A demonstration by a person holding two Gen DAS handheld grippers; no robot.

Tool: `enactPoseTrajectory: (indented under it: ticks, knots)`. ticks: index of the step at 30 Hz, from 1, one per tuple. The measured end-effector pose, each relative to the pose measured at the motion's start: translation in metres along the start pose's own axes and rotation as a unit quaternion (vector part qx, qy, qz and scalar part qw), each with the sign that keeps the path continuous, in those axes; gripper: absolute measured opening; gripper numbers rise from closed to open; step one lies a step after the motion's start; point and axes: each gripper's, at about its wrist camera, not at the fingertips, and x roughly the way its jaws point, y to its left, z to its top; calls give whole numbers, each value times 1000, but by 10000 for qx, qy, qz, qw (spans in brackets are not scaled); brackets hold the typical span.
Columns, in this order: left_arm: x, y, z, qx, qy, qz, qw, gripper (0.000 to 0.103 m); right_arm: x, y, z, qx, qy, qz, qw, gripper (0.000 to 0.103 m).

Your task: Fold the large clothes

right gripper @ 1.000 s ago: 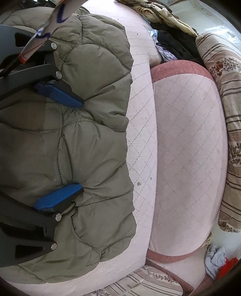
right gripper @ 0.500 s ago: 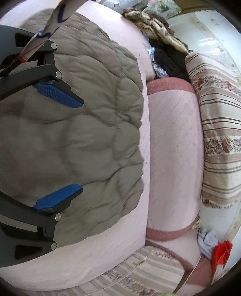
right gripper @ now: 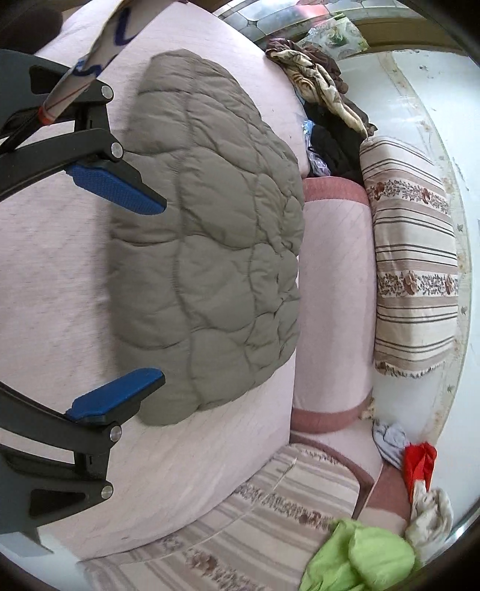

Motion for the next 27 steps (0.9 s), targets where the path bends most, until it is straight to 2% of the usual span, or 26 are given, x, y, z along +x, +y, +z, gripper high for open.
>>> enactPoseTrajectory:
  ticks: [6,11,16,27]
  knots:
    - [-23,1,-23,-140,409,-320,9986,103,-22,-6,-23,134,68,-169,9997,88]
    - [-30,5,-37,-172,638,-324,9973,103,-35,1,-33,-21,8,-273,9996,89]
    - [-35,7,-51,-156,848,-323,9957,103,-42,10,-38,-63,13,-176,9998,89]
    - [-39,12,-76,-227,1333,-674,9885,103,-52,25,-52,-235,35,-163,9996,89]
